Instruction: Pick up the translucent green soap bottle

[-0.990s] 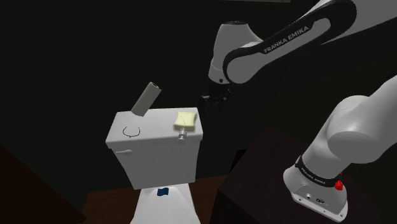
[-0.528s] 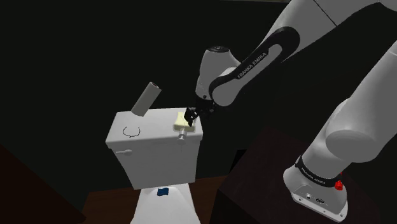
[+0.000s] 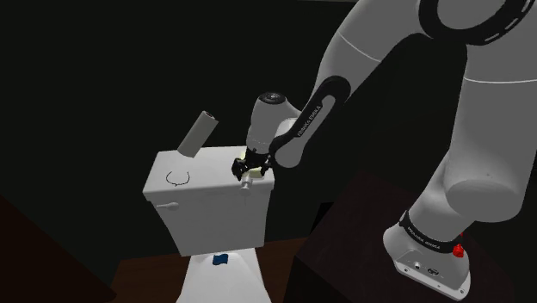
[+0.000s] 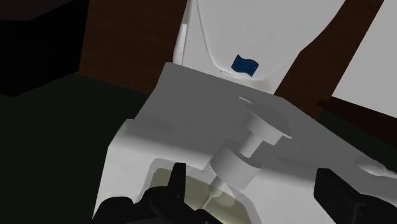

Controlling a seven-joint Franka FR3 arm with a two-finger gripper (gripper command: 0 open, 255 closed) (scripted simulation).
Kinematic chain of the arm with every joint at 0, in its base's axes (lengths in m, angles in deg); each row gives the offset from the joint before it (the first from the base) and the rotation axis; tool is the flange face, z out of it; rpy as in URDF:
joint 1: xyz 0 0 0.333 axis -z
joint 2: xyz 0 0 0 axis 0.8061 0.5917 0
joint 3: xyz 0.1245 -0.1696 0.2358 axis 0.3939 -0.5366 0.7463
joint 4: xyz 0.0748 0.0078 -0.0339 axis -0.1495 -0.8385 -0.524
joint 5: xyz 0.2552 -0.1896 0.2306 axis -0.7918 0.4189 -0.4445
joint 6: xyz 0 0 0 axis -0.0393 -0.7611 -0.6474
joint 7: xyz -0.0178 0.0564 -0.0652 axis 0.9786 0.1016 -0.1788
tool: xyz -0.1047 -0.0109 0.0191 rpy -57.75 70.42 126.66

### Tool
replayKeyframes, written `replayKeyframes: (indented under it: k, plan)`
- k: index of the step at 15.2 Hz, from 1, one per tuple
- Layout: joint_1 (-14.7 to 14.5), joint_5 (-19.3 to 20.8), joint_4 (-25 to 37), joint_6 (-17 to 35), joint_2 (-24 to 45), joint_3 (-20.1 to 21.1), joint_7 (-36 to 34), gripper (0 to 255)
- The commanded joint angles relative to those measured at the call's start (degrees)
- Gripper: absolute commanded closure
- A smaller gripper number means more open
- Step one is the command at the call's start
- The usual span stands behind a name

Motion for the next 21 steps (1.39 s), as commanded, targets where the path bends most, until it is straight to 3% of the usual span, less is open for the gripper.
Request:
replayKeyframes:
  k: [1, 11, 12, 21]
  plan:
    - [-2.67, 2.42, 3.04, 2.75, 4.85, -3.29, -3.68, 0]
    - [-6.28, 4.14, 5.34, 7.63, 11.63, -7.38, -5.77, 0]
    - [-6.27, 4.16, 5.26, 7.7, 11.63, -7.41, -5.76, 255]
    - [-6.28, 4.14, 5.34, 7.62, 11.63, -7.37, -5.77, 255]
